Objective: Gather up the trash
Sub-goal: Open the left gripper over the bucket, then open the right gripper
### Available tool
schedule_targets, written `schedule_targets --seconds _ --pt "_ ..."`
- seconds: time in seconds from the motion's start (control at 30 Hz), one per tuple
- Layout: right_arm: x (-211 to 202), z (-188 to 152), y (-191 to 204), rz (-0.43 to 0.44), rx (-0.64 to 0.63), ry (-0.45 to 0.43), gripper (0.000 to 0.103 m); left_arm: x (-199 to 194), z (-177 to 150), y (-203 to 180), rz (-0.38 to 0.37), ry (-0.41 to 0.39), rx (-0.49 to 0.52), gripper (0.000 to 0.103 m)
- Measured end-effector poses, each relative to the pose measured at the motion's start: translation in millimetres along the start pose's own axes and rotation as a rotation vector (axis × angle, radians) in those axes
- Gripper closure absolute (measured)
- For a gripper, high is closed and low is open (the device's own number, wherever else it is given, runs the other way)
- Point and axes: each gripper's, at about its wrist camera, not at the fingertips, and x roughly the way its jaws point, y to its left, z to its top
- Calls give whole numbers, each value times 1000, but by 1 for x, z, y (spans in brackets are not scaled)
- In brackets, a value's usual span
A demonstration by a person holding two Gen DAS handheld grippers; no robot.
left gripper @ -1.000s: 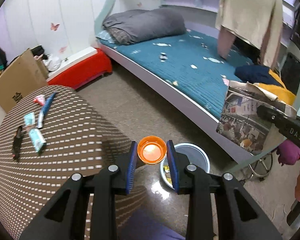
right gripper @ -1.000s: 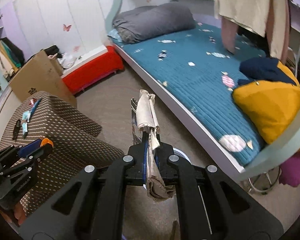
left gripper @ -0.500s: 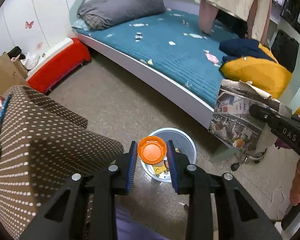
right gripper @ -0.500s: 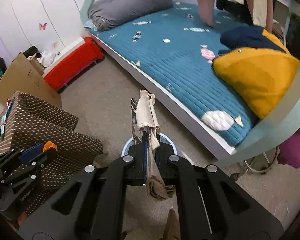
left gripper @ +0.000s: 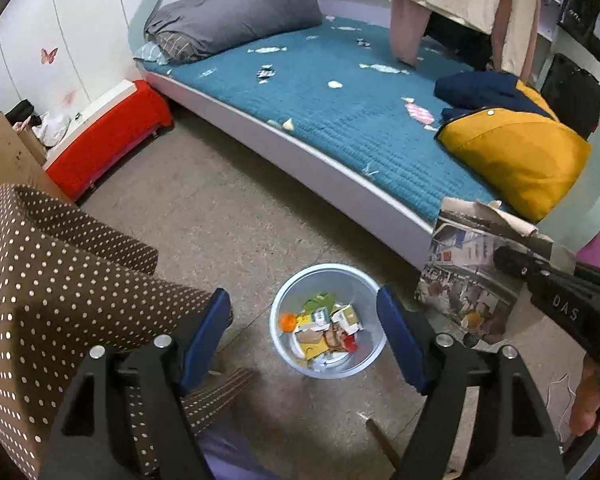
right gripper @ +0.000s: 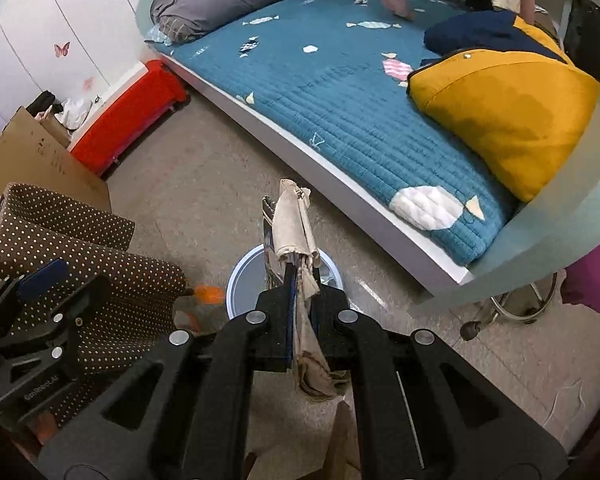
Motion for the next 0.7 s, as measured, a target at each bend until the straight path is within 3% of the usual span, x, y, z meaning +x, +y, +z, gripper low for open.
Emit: schedule_targets --seconds 0.17,0.23,0.27,0.3,0.37,0.47,0.7 --pt "9 5 22 26 -39 10 96 4 -6 18 29 27 -26 29" --pt "7 9 35 52 -83 -14 91 4 -7 26 37 32 -36 29" --pt "6 10 40 55 -98 -28 68 3 -8 30 40 33 -42 29" --pt "6 10 43 53 -104 -33 29 2 -9 33 43 33 -46 29" --pt "2 11 47 48 -100 -67 29 0 -10 38 47 33 -52 29" --pt "4 8 52 67 -117 -41 34 -1 -12 44 50 33 -63 29" --pt "3 -3 53 65 -116 -12 35 -11 -19 45 45 20 -57 29"
